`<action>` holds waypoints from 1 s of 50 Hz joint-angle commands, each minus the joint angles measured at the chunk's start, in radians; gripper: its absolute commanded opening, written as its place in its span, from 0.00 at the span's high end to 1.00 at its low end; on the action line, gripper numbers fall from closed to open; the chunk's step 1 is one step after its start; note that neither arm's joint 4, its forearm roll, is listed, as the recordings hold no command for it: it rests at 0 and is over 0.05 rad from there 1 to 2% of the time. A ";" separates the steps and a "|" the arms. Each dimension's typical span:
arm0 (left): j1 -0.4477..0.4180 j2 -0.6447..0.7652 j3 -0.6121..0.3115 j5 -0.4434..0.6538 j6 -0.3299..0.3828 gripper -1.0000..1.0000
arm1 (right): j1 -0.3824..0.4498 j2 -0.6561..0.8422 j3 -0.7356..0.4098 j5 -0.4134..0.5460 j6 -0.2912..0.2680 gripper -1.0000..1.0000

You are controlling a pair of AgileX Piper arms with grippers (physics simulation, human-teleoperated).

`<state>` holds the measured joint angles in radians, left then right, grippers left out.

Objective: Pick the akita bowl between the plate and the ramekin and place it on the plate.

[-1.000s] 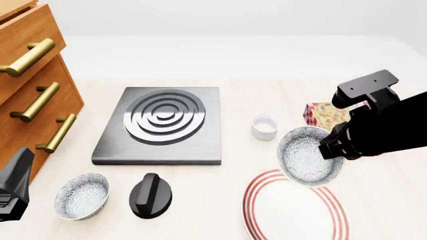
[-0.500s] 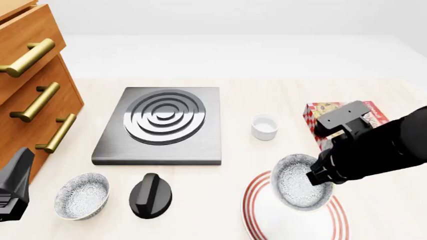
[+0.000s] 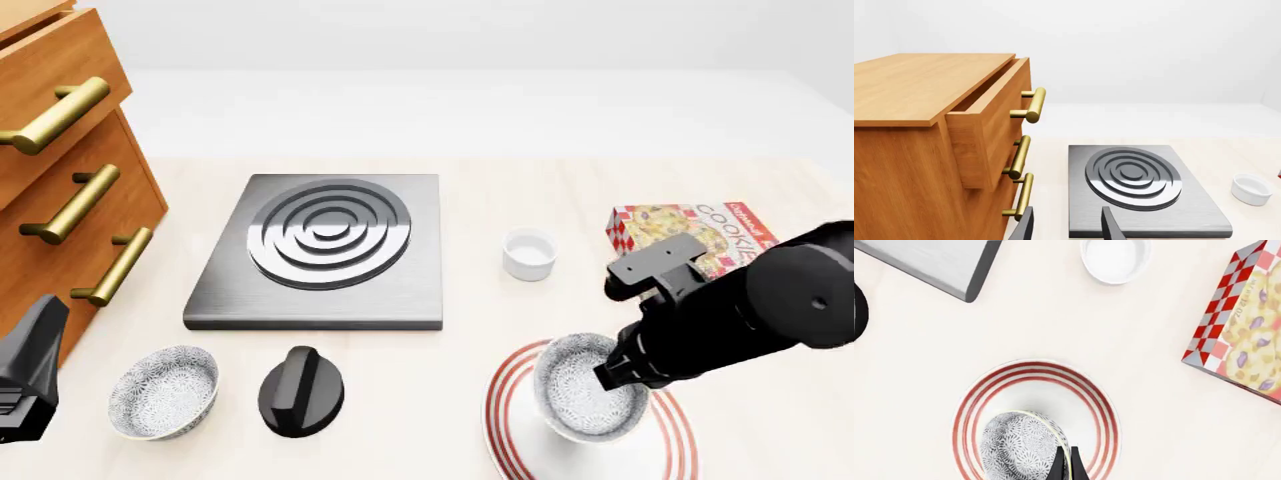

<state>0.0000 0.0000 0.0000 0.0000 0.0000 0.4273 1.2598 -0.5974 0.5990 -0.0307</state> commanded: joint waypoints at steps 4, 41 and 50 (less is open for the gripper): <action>0.000 0.000 0.000 0.000 0.000 0.00 | 0.058 0.139 0.017 -0.096 0.067 1.00; 0.000 0.000 0.000 0.000 0.000 0.00 | -0.321 -0.320 -0.035 0.213 -0.200 0.00; 0.000 0.000 0.000 0.000 0.000 0.00 | -0.339 -0.367 -0.074 0.269 -0.194 0.00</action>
<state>0.0000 0.0000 0.0000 0.0000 0.0000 0.1323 0.9852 -0.6208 0.7758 -0.2084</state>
